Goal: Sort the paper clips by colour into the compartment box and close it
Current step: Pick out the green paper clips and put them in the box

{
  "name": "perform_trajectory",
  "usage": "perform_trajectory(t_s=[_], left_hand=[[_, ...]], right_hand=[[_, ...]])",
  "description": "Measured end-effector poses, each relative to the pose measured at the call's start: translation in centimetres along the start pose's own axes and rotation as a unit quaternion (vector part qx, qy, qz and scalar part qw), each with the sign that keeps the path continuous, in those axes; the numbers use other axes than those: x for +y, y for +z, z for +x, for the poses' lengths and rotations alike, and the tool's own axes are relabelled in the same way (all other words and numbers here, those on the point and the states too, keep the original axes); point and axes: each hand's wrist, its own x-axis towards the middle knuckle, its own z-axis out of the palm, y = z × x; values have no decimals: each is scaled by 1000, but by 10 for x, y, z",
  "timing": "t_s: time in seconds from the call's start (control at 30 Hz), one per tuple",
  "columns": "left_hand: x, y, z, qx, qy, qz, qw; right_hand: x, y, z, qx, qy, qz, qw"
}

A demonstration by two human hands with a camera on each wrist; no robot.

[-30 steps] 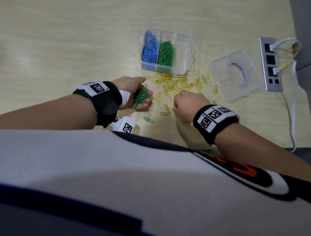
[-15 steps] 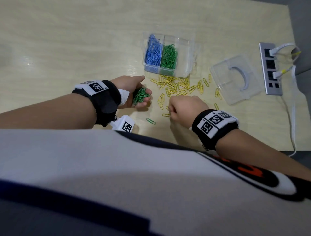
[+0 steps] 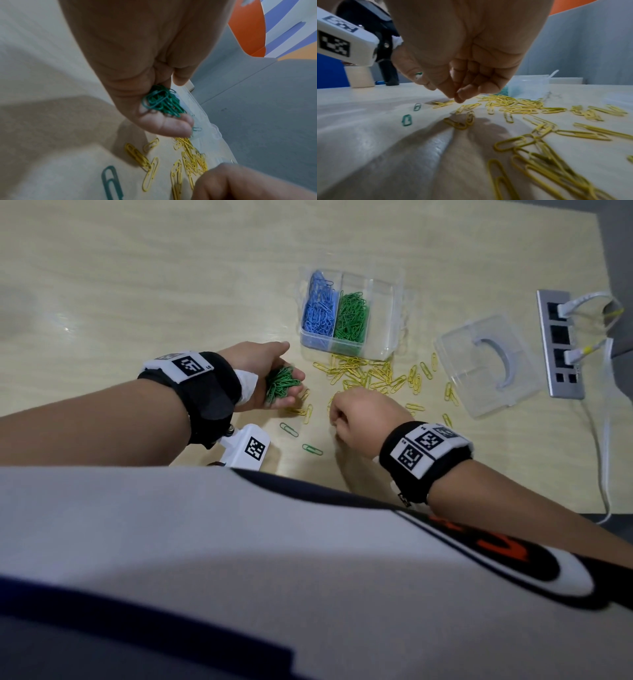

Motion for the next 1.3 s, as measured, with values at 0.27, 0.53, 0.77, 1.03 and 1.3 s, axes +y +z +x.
perform_trajectory(t_s=[0.27, 0.53, 0.77, 1.03, 1.3], left_hand=[[6, -1, 0, 10, 3, -7, 1000], [18, 0, 2, 3, 19, 0, 1000], [31, 3, 3, 5, 29, -24, 999], [31, -4, 7, 12, 22, -38, 999], [41, -10, 11, 27, 31, -32, 999]], right_hand=[[-25, 26, 10, -49, -73, -91, 992], [-25, 13, 13, -56, -60, -67, 994], [5, -43, 32, 212, 132, 171, 953], [-4, -42, 45, 200, 55, 89, 974], [-37, 17, 36, -8, -132, -66, 989]])
